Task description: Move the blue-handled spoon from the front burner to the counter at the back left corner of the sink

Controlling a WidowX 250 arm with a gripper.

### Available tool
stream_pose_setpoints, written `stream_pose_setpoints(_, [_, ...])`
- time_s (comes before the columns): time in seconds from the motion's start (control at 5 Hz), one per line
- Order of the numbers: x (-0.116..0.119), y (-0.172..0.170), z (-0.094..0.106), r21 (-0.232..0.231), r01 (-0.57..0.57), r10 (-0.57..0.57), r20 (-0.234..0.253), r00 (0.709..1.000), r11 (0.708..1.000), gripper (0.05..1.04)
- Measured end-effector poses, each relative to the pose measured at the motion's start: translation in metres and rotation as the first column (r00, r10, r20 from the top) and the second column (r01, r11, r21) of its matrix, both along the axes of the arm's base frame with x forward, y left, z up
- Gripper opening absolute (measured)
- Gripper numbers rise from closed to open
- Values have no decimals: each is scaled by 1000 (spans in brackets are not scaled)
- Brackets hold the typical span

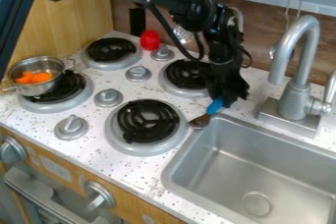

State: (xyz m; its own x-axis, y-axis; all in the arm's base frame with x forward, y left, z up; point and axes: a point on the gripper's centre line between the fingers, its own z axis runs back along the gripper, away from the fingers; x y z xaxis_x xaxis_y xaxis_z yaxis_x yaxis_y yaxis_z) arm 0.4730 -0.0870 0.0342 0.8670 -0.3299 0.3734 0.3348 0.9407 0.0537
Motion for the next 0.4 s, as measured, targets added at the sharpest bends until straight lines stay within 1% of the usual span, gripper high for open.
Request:
stream_pose_setpoints(0.2, [-1,2,-2,2,4,-4,-3,1000,1000,480])
stream_pose_setpoints(0.4, [-2,1,-2,-12,68,-68,-32,997,998,800])
